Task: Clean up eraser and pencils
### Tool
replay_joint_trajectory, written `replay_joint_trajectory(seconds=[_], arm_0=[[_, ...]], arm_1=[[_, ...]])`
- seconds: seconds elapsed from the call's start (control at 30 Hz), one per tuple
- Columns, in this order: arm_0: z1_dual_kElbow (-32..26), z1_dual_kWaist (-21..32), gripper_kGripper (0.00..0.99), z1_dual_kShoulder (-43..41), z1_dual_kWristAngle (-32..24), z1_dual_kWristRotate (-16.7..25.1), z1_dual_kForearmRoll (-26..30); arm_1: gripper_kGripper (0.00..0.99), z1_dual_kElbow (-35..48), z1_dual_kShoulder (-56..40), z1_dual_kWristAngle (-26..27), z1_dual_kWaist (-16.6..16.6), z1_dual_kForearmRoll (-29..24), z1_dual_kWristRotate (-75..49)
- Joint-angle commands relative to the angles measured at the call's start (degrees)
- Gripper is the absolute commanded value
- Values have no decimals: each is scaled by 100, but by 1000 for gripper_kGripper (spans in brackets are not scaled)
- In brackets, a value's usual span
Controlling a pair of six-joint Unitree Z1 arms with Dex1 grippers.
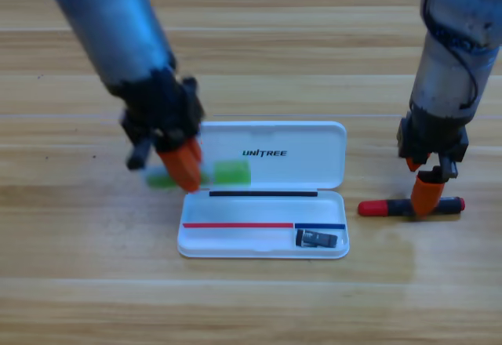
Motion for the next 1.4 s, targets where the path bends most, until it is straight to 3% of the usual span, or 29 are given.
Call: replay_joint_trajectory(seconds=[0.03, 0.3, 0.53, 0.63, 0.67, 0.9, 1.4], arm_0=[[-171, -363, 0, 754, -238, -55, 40], [-452, -398, 0, 1343, -247, -29, -21], [-496, -389, 0, 1545, -203, -20, -118], [-487, -389, 0, 1589, -203, -20, -153], [-487, -389, 0, 1598, -194, -20, -170], [-487, -389, 0, 1624, -141, -11, -206], [-461, -389, 0, 1624, -62, -152, -241]], arm_1=[[762, 45, 479, 182, -171, -78, -82], [342, 45, 733, 323, -153, -78, -187], [311, 72, 813, 340, -153, -78, -187], [40, 80, 795, 340, -153, -78, -187], [0, 98, 777, 340, -153, -78, -187], [0, 195, 347, 288, -100, 1, -152], [0, -51, -805, 314, 585, 783, -82]])
